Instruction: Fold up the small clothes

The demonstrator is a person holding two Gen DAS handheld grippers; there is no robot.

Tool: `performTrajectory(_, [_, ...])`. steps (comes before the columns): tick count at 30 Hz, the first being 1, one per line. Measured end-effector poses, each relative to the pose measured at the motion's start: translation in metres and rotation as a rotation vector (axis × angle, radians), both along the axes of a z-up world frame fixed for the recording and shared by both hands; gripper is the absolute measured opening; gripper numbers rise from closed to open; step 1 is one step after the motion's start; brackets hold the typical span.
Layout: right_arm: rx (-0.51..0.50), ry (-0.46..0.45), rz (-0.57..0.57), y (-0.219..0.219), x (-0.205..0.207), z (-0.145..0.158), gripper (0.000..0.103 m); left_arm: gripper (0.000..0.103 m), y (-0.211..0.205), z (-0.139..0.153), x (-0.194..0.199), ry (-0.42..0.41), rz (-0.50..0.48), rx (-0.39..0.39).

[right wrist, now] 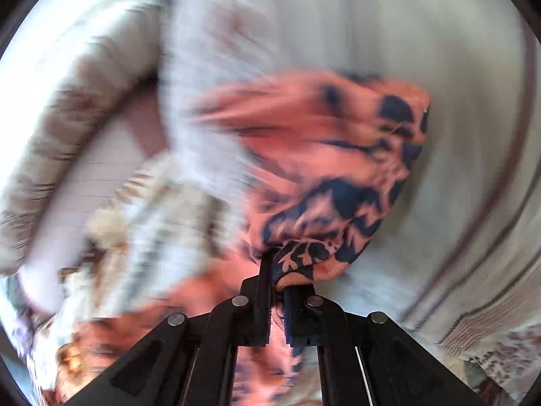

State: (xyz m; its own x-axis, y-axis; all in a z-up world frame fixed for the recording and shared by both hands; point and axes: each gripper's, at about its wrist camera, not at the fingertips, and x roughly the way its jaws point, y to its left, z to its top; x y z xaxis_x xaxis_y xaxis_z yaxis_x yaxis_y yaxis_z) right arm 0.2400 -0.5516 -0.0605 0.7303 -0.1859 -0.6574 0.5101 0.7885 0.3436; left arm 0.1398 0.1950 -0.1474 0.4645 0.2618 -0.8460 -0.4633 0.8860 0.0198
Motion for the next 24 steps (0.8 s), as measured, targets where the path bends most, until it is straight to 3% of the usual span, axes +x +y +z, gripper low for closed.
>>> performTrajectory(4, [-0.05,-0.175,0.231,0.099,0.005,0.102,0.005,0.103,0.005,0.002,0.003,0.022,-0.006,-0.042])
performTrajectory(6, [-0.071,-0.241,0.37,0.166,0.0,0.135,0.005,0.103,0.008,0.003,0.002,0.016,-0.007,-0.07])
performTrajectory(8, [-0.078,-0.267,0.508,0.236,-0.009,0.145,0.007,0.103,0.012,0.005,0.0,0.004,-0.007,-0.102])
performTrajectory(10, [-0.036,-0.227,0.63,0.299,-0.017,0.124,0.013,0.103,0.016,0.007,-0.003,-0.01,-0.01,-0.134])
performTrajectory(11, [-0.003,-0.179,0.682,0.327,-0.017,0.102,0.022,0.103,0.018,0.008,-0.004,-0.017,-0.011,-0.151])
performTrajectory(13, [0.058,-0.065,0.742,0.373,-0.012,0.039,0.103,0.103,0.021,0.008,-0.005,-0.031,-0.014,-0.183])
performTrajectory(15, [0.066,0.079,0.768,0.397,-0.006,-0.026,0.101,0.103,0.025,0.009,-0.007,-0.042,-0.022,-0.212])
performTrajectory(17, [0.107,0.156,0.74,0.392,-0.017,-0.066,0.096,0.103,0.027,0.009,-0.009,-0.052,-0.034,-0.233])
performTrajectory(21, [0.062,0.089,0.714,0.356,-0.063,-0.059,0.095,0.103,0.029,0.011,-0.013,-0.073,-0.041,-0.258])
performTrajectory(24, [-0.025,0.056,0.668,0.321,-0.059,-0.033,0.096,0.103,0.027,0.02,-0.019,-0.118,-0.031,-0.272])
